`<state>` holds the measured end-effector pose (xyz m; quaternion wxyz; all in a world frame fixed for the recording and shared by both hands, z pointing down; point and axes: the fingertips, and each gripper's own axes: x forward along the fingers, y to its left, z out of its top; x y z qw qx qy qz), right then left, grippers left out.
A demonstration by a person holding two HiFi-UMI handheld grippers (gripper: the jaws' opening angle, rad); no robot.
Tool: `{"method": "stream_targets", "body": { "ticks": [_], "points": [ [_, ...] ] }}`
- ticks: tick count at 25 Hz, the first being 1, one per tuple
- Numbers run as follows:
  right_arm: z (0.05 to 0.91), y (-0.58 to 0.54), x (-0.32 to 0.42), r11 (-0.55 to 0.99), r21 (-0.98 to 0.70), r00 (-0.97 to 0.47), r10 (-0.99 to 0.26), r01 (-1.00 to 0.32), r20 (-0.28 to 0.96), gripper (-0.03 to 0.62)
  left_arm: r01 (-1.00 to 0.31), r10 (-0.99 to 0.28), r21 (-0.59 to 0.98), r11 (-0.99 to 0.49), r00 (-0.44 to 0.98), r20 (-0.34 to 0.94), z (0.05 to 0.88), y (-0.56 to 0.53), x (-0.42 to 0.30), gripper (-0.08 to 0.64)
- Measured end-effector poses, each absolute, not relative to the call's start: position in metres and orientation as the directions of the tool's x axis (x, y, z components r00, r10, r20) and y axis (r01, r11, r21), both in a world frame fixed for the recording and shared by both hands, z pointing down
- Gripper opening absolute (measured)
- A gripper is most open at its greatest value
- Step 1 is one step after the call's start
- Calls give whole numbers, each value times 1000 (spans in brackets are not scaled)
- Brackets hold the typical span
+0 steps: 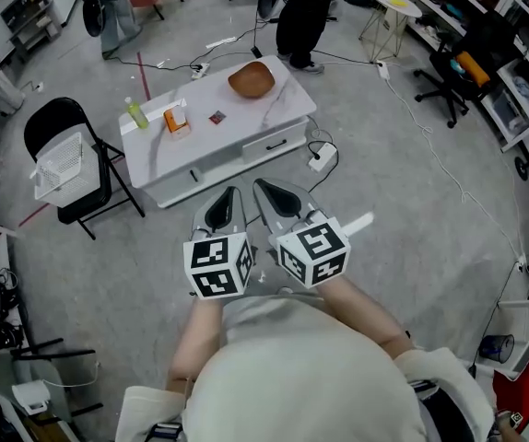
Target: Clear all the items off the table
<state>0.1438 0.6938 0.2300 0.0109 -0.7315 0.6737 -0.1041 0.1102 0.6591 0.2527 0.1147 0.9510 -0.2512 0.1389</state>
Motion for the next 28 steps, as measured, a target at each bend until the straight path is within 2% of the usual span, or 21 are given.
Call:
{"method": "stream_targets", "body": {
  "ticks": [28],
  "points": [
    [232, 532, 172, -280, -171, 252, -953, -945, 168, -2, -386, -308, 176, -906, 884, 353, 253, 488, 131, 9]
  ]
}}
